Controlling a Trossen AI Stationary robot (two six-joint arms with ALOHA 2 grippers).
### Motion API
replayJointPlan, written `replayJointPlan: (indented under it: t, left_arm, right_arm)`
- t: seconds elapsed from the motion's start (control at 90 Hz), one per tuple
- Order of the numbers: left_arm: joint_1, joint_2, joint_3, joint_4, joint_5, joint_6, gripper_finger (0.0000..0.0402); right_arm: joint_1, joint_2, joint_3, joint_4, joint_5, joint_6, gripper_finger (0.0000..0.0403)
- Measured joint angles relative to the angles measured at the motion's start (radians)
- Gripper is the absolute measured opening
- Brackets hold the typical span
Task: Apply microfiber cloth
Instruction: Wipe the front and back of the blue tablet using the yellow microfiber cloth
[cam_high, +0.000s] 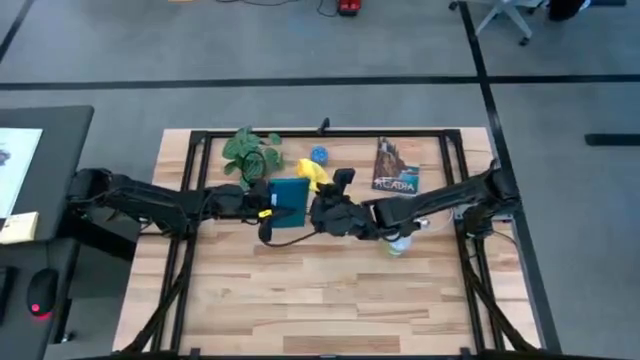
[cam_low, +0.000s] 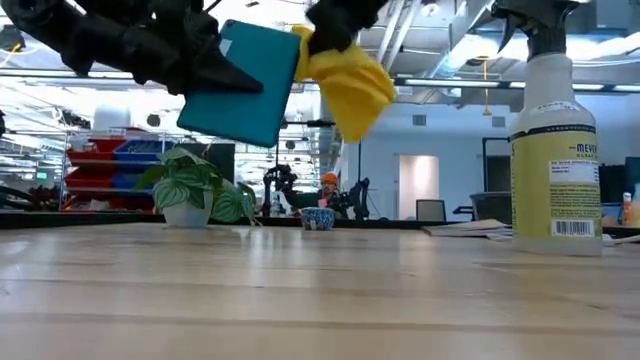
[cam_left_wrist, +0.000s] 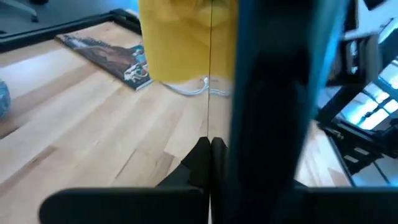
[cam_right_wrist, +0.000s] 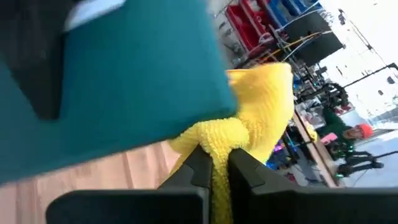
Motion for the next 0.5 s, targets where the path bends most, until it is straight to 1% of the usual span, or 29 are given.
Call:
replayJointPlan:
  t: [0.067, 0.156, 0.233, 0.311, 0.356, 0.4, 0.5]
  left_arm:
    - [0.000, -0.001, 0.001, -0.010, -0.008, -0.003, 0.0010]
    - [0.001, -0.001, 0.001, -0.021, -0.014, -0.005, 0.0010]
    - [0.002, -0.001, 0.001, -0.017, -0.017, -0.005, 0.0010]
    - [0.002, -0.001, 0.001, -0.008, -0.033, -0.004, 0.0010]
    - [0.001, -0.001, 0.001, -0.008, -0.034, -0.003, 0.0010]
    - [0.001, -0.001, 0.001, -0.003, -0.034, 0.000, 0.0010]
    - [-0.008, -0.001, 0.001, 0.022, -0.026, 0.003, 0.0010]
  right_arm:
    - [0.003, -0.016, 0.000, -0.013, 0.054, -0.001, 0.0002]
    - [0.011, -0.060, 0.003, -0.004, 0.043, 0.001, 0.0002]
    - [0.020, -0.086, 0.004, 0.004, -0.054, 0.001, 0.0002]
    - [0.028, -0.092, 0.003, -0.001, -0.216, 0.004, 0.0002]
    - [0.030, -0.090, 0.002, -0.006, -0.283, 0.016, 0.0002]
    - [0.031, -0.084, 0.002, -0.004, -0.309, 0.033, 0.0002]
    - [0.014, -0.050, 0.003, -0.002, -0.307, 0.049, 0.0002]
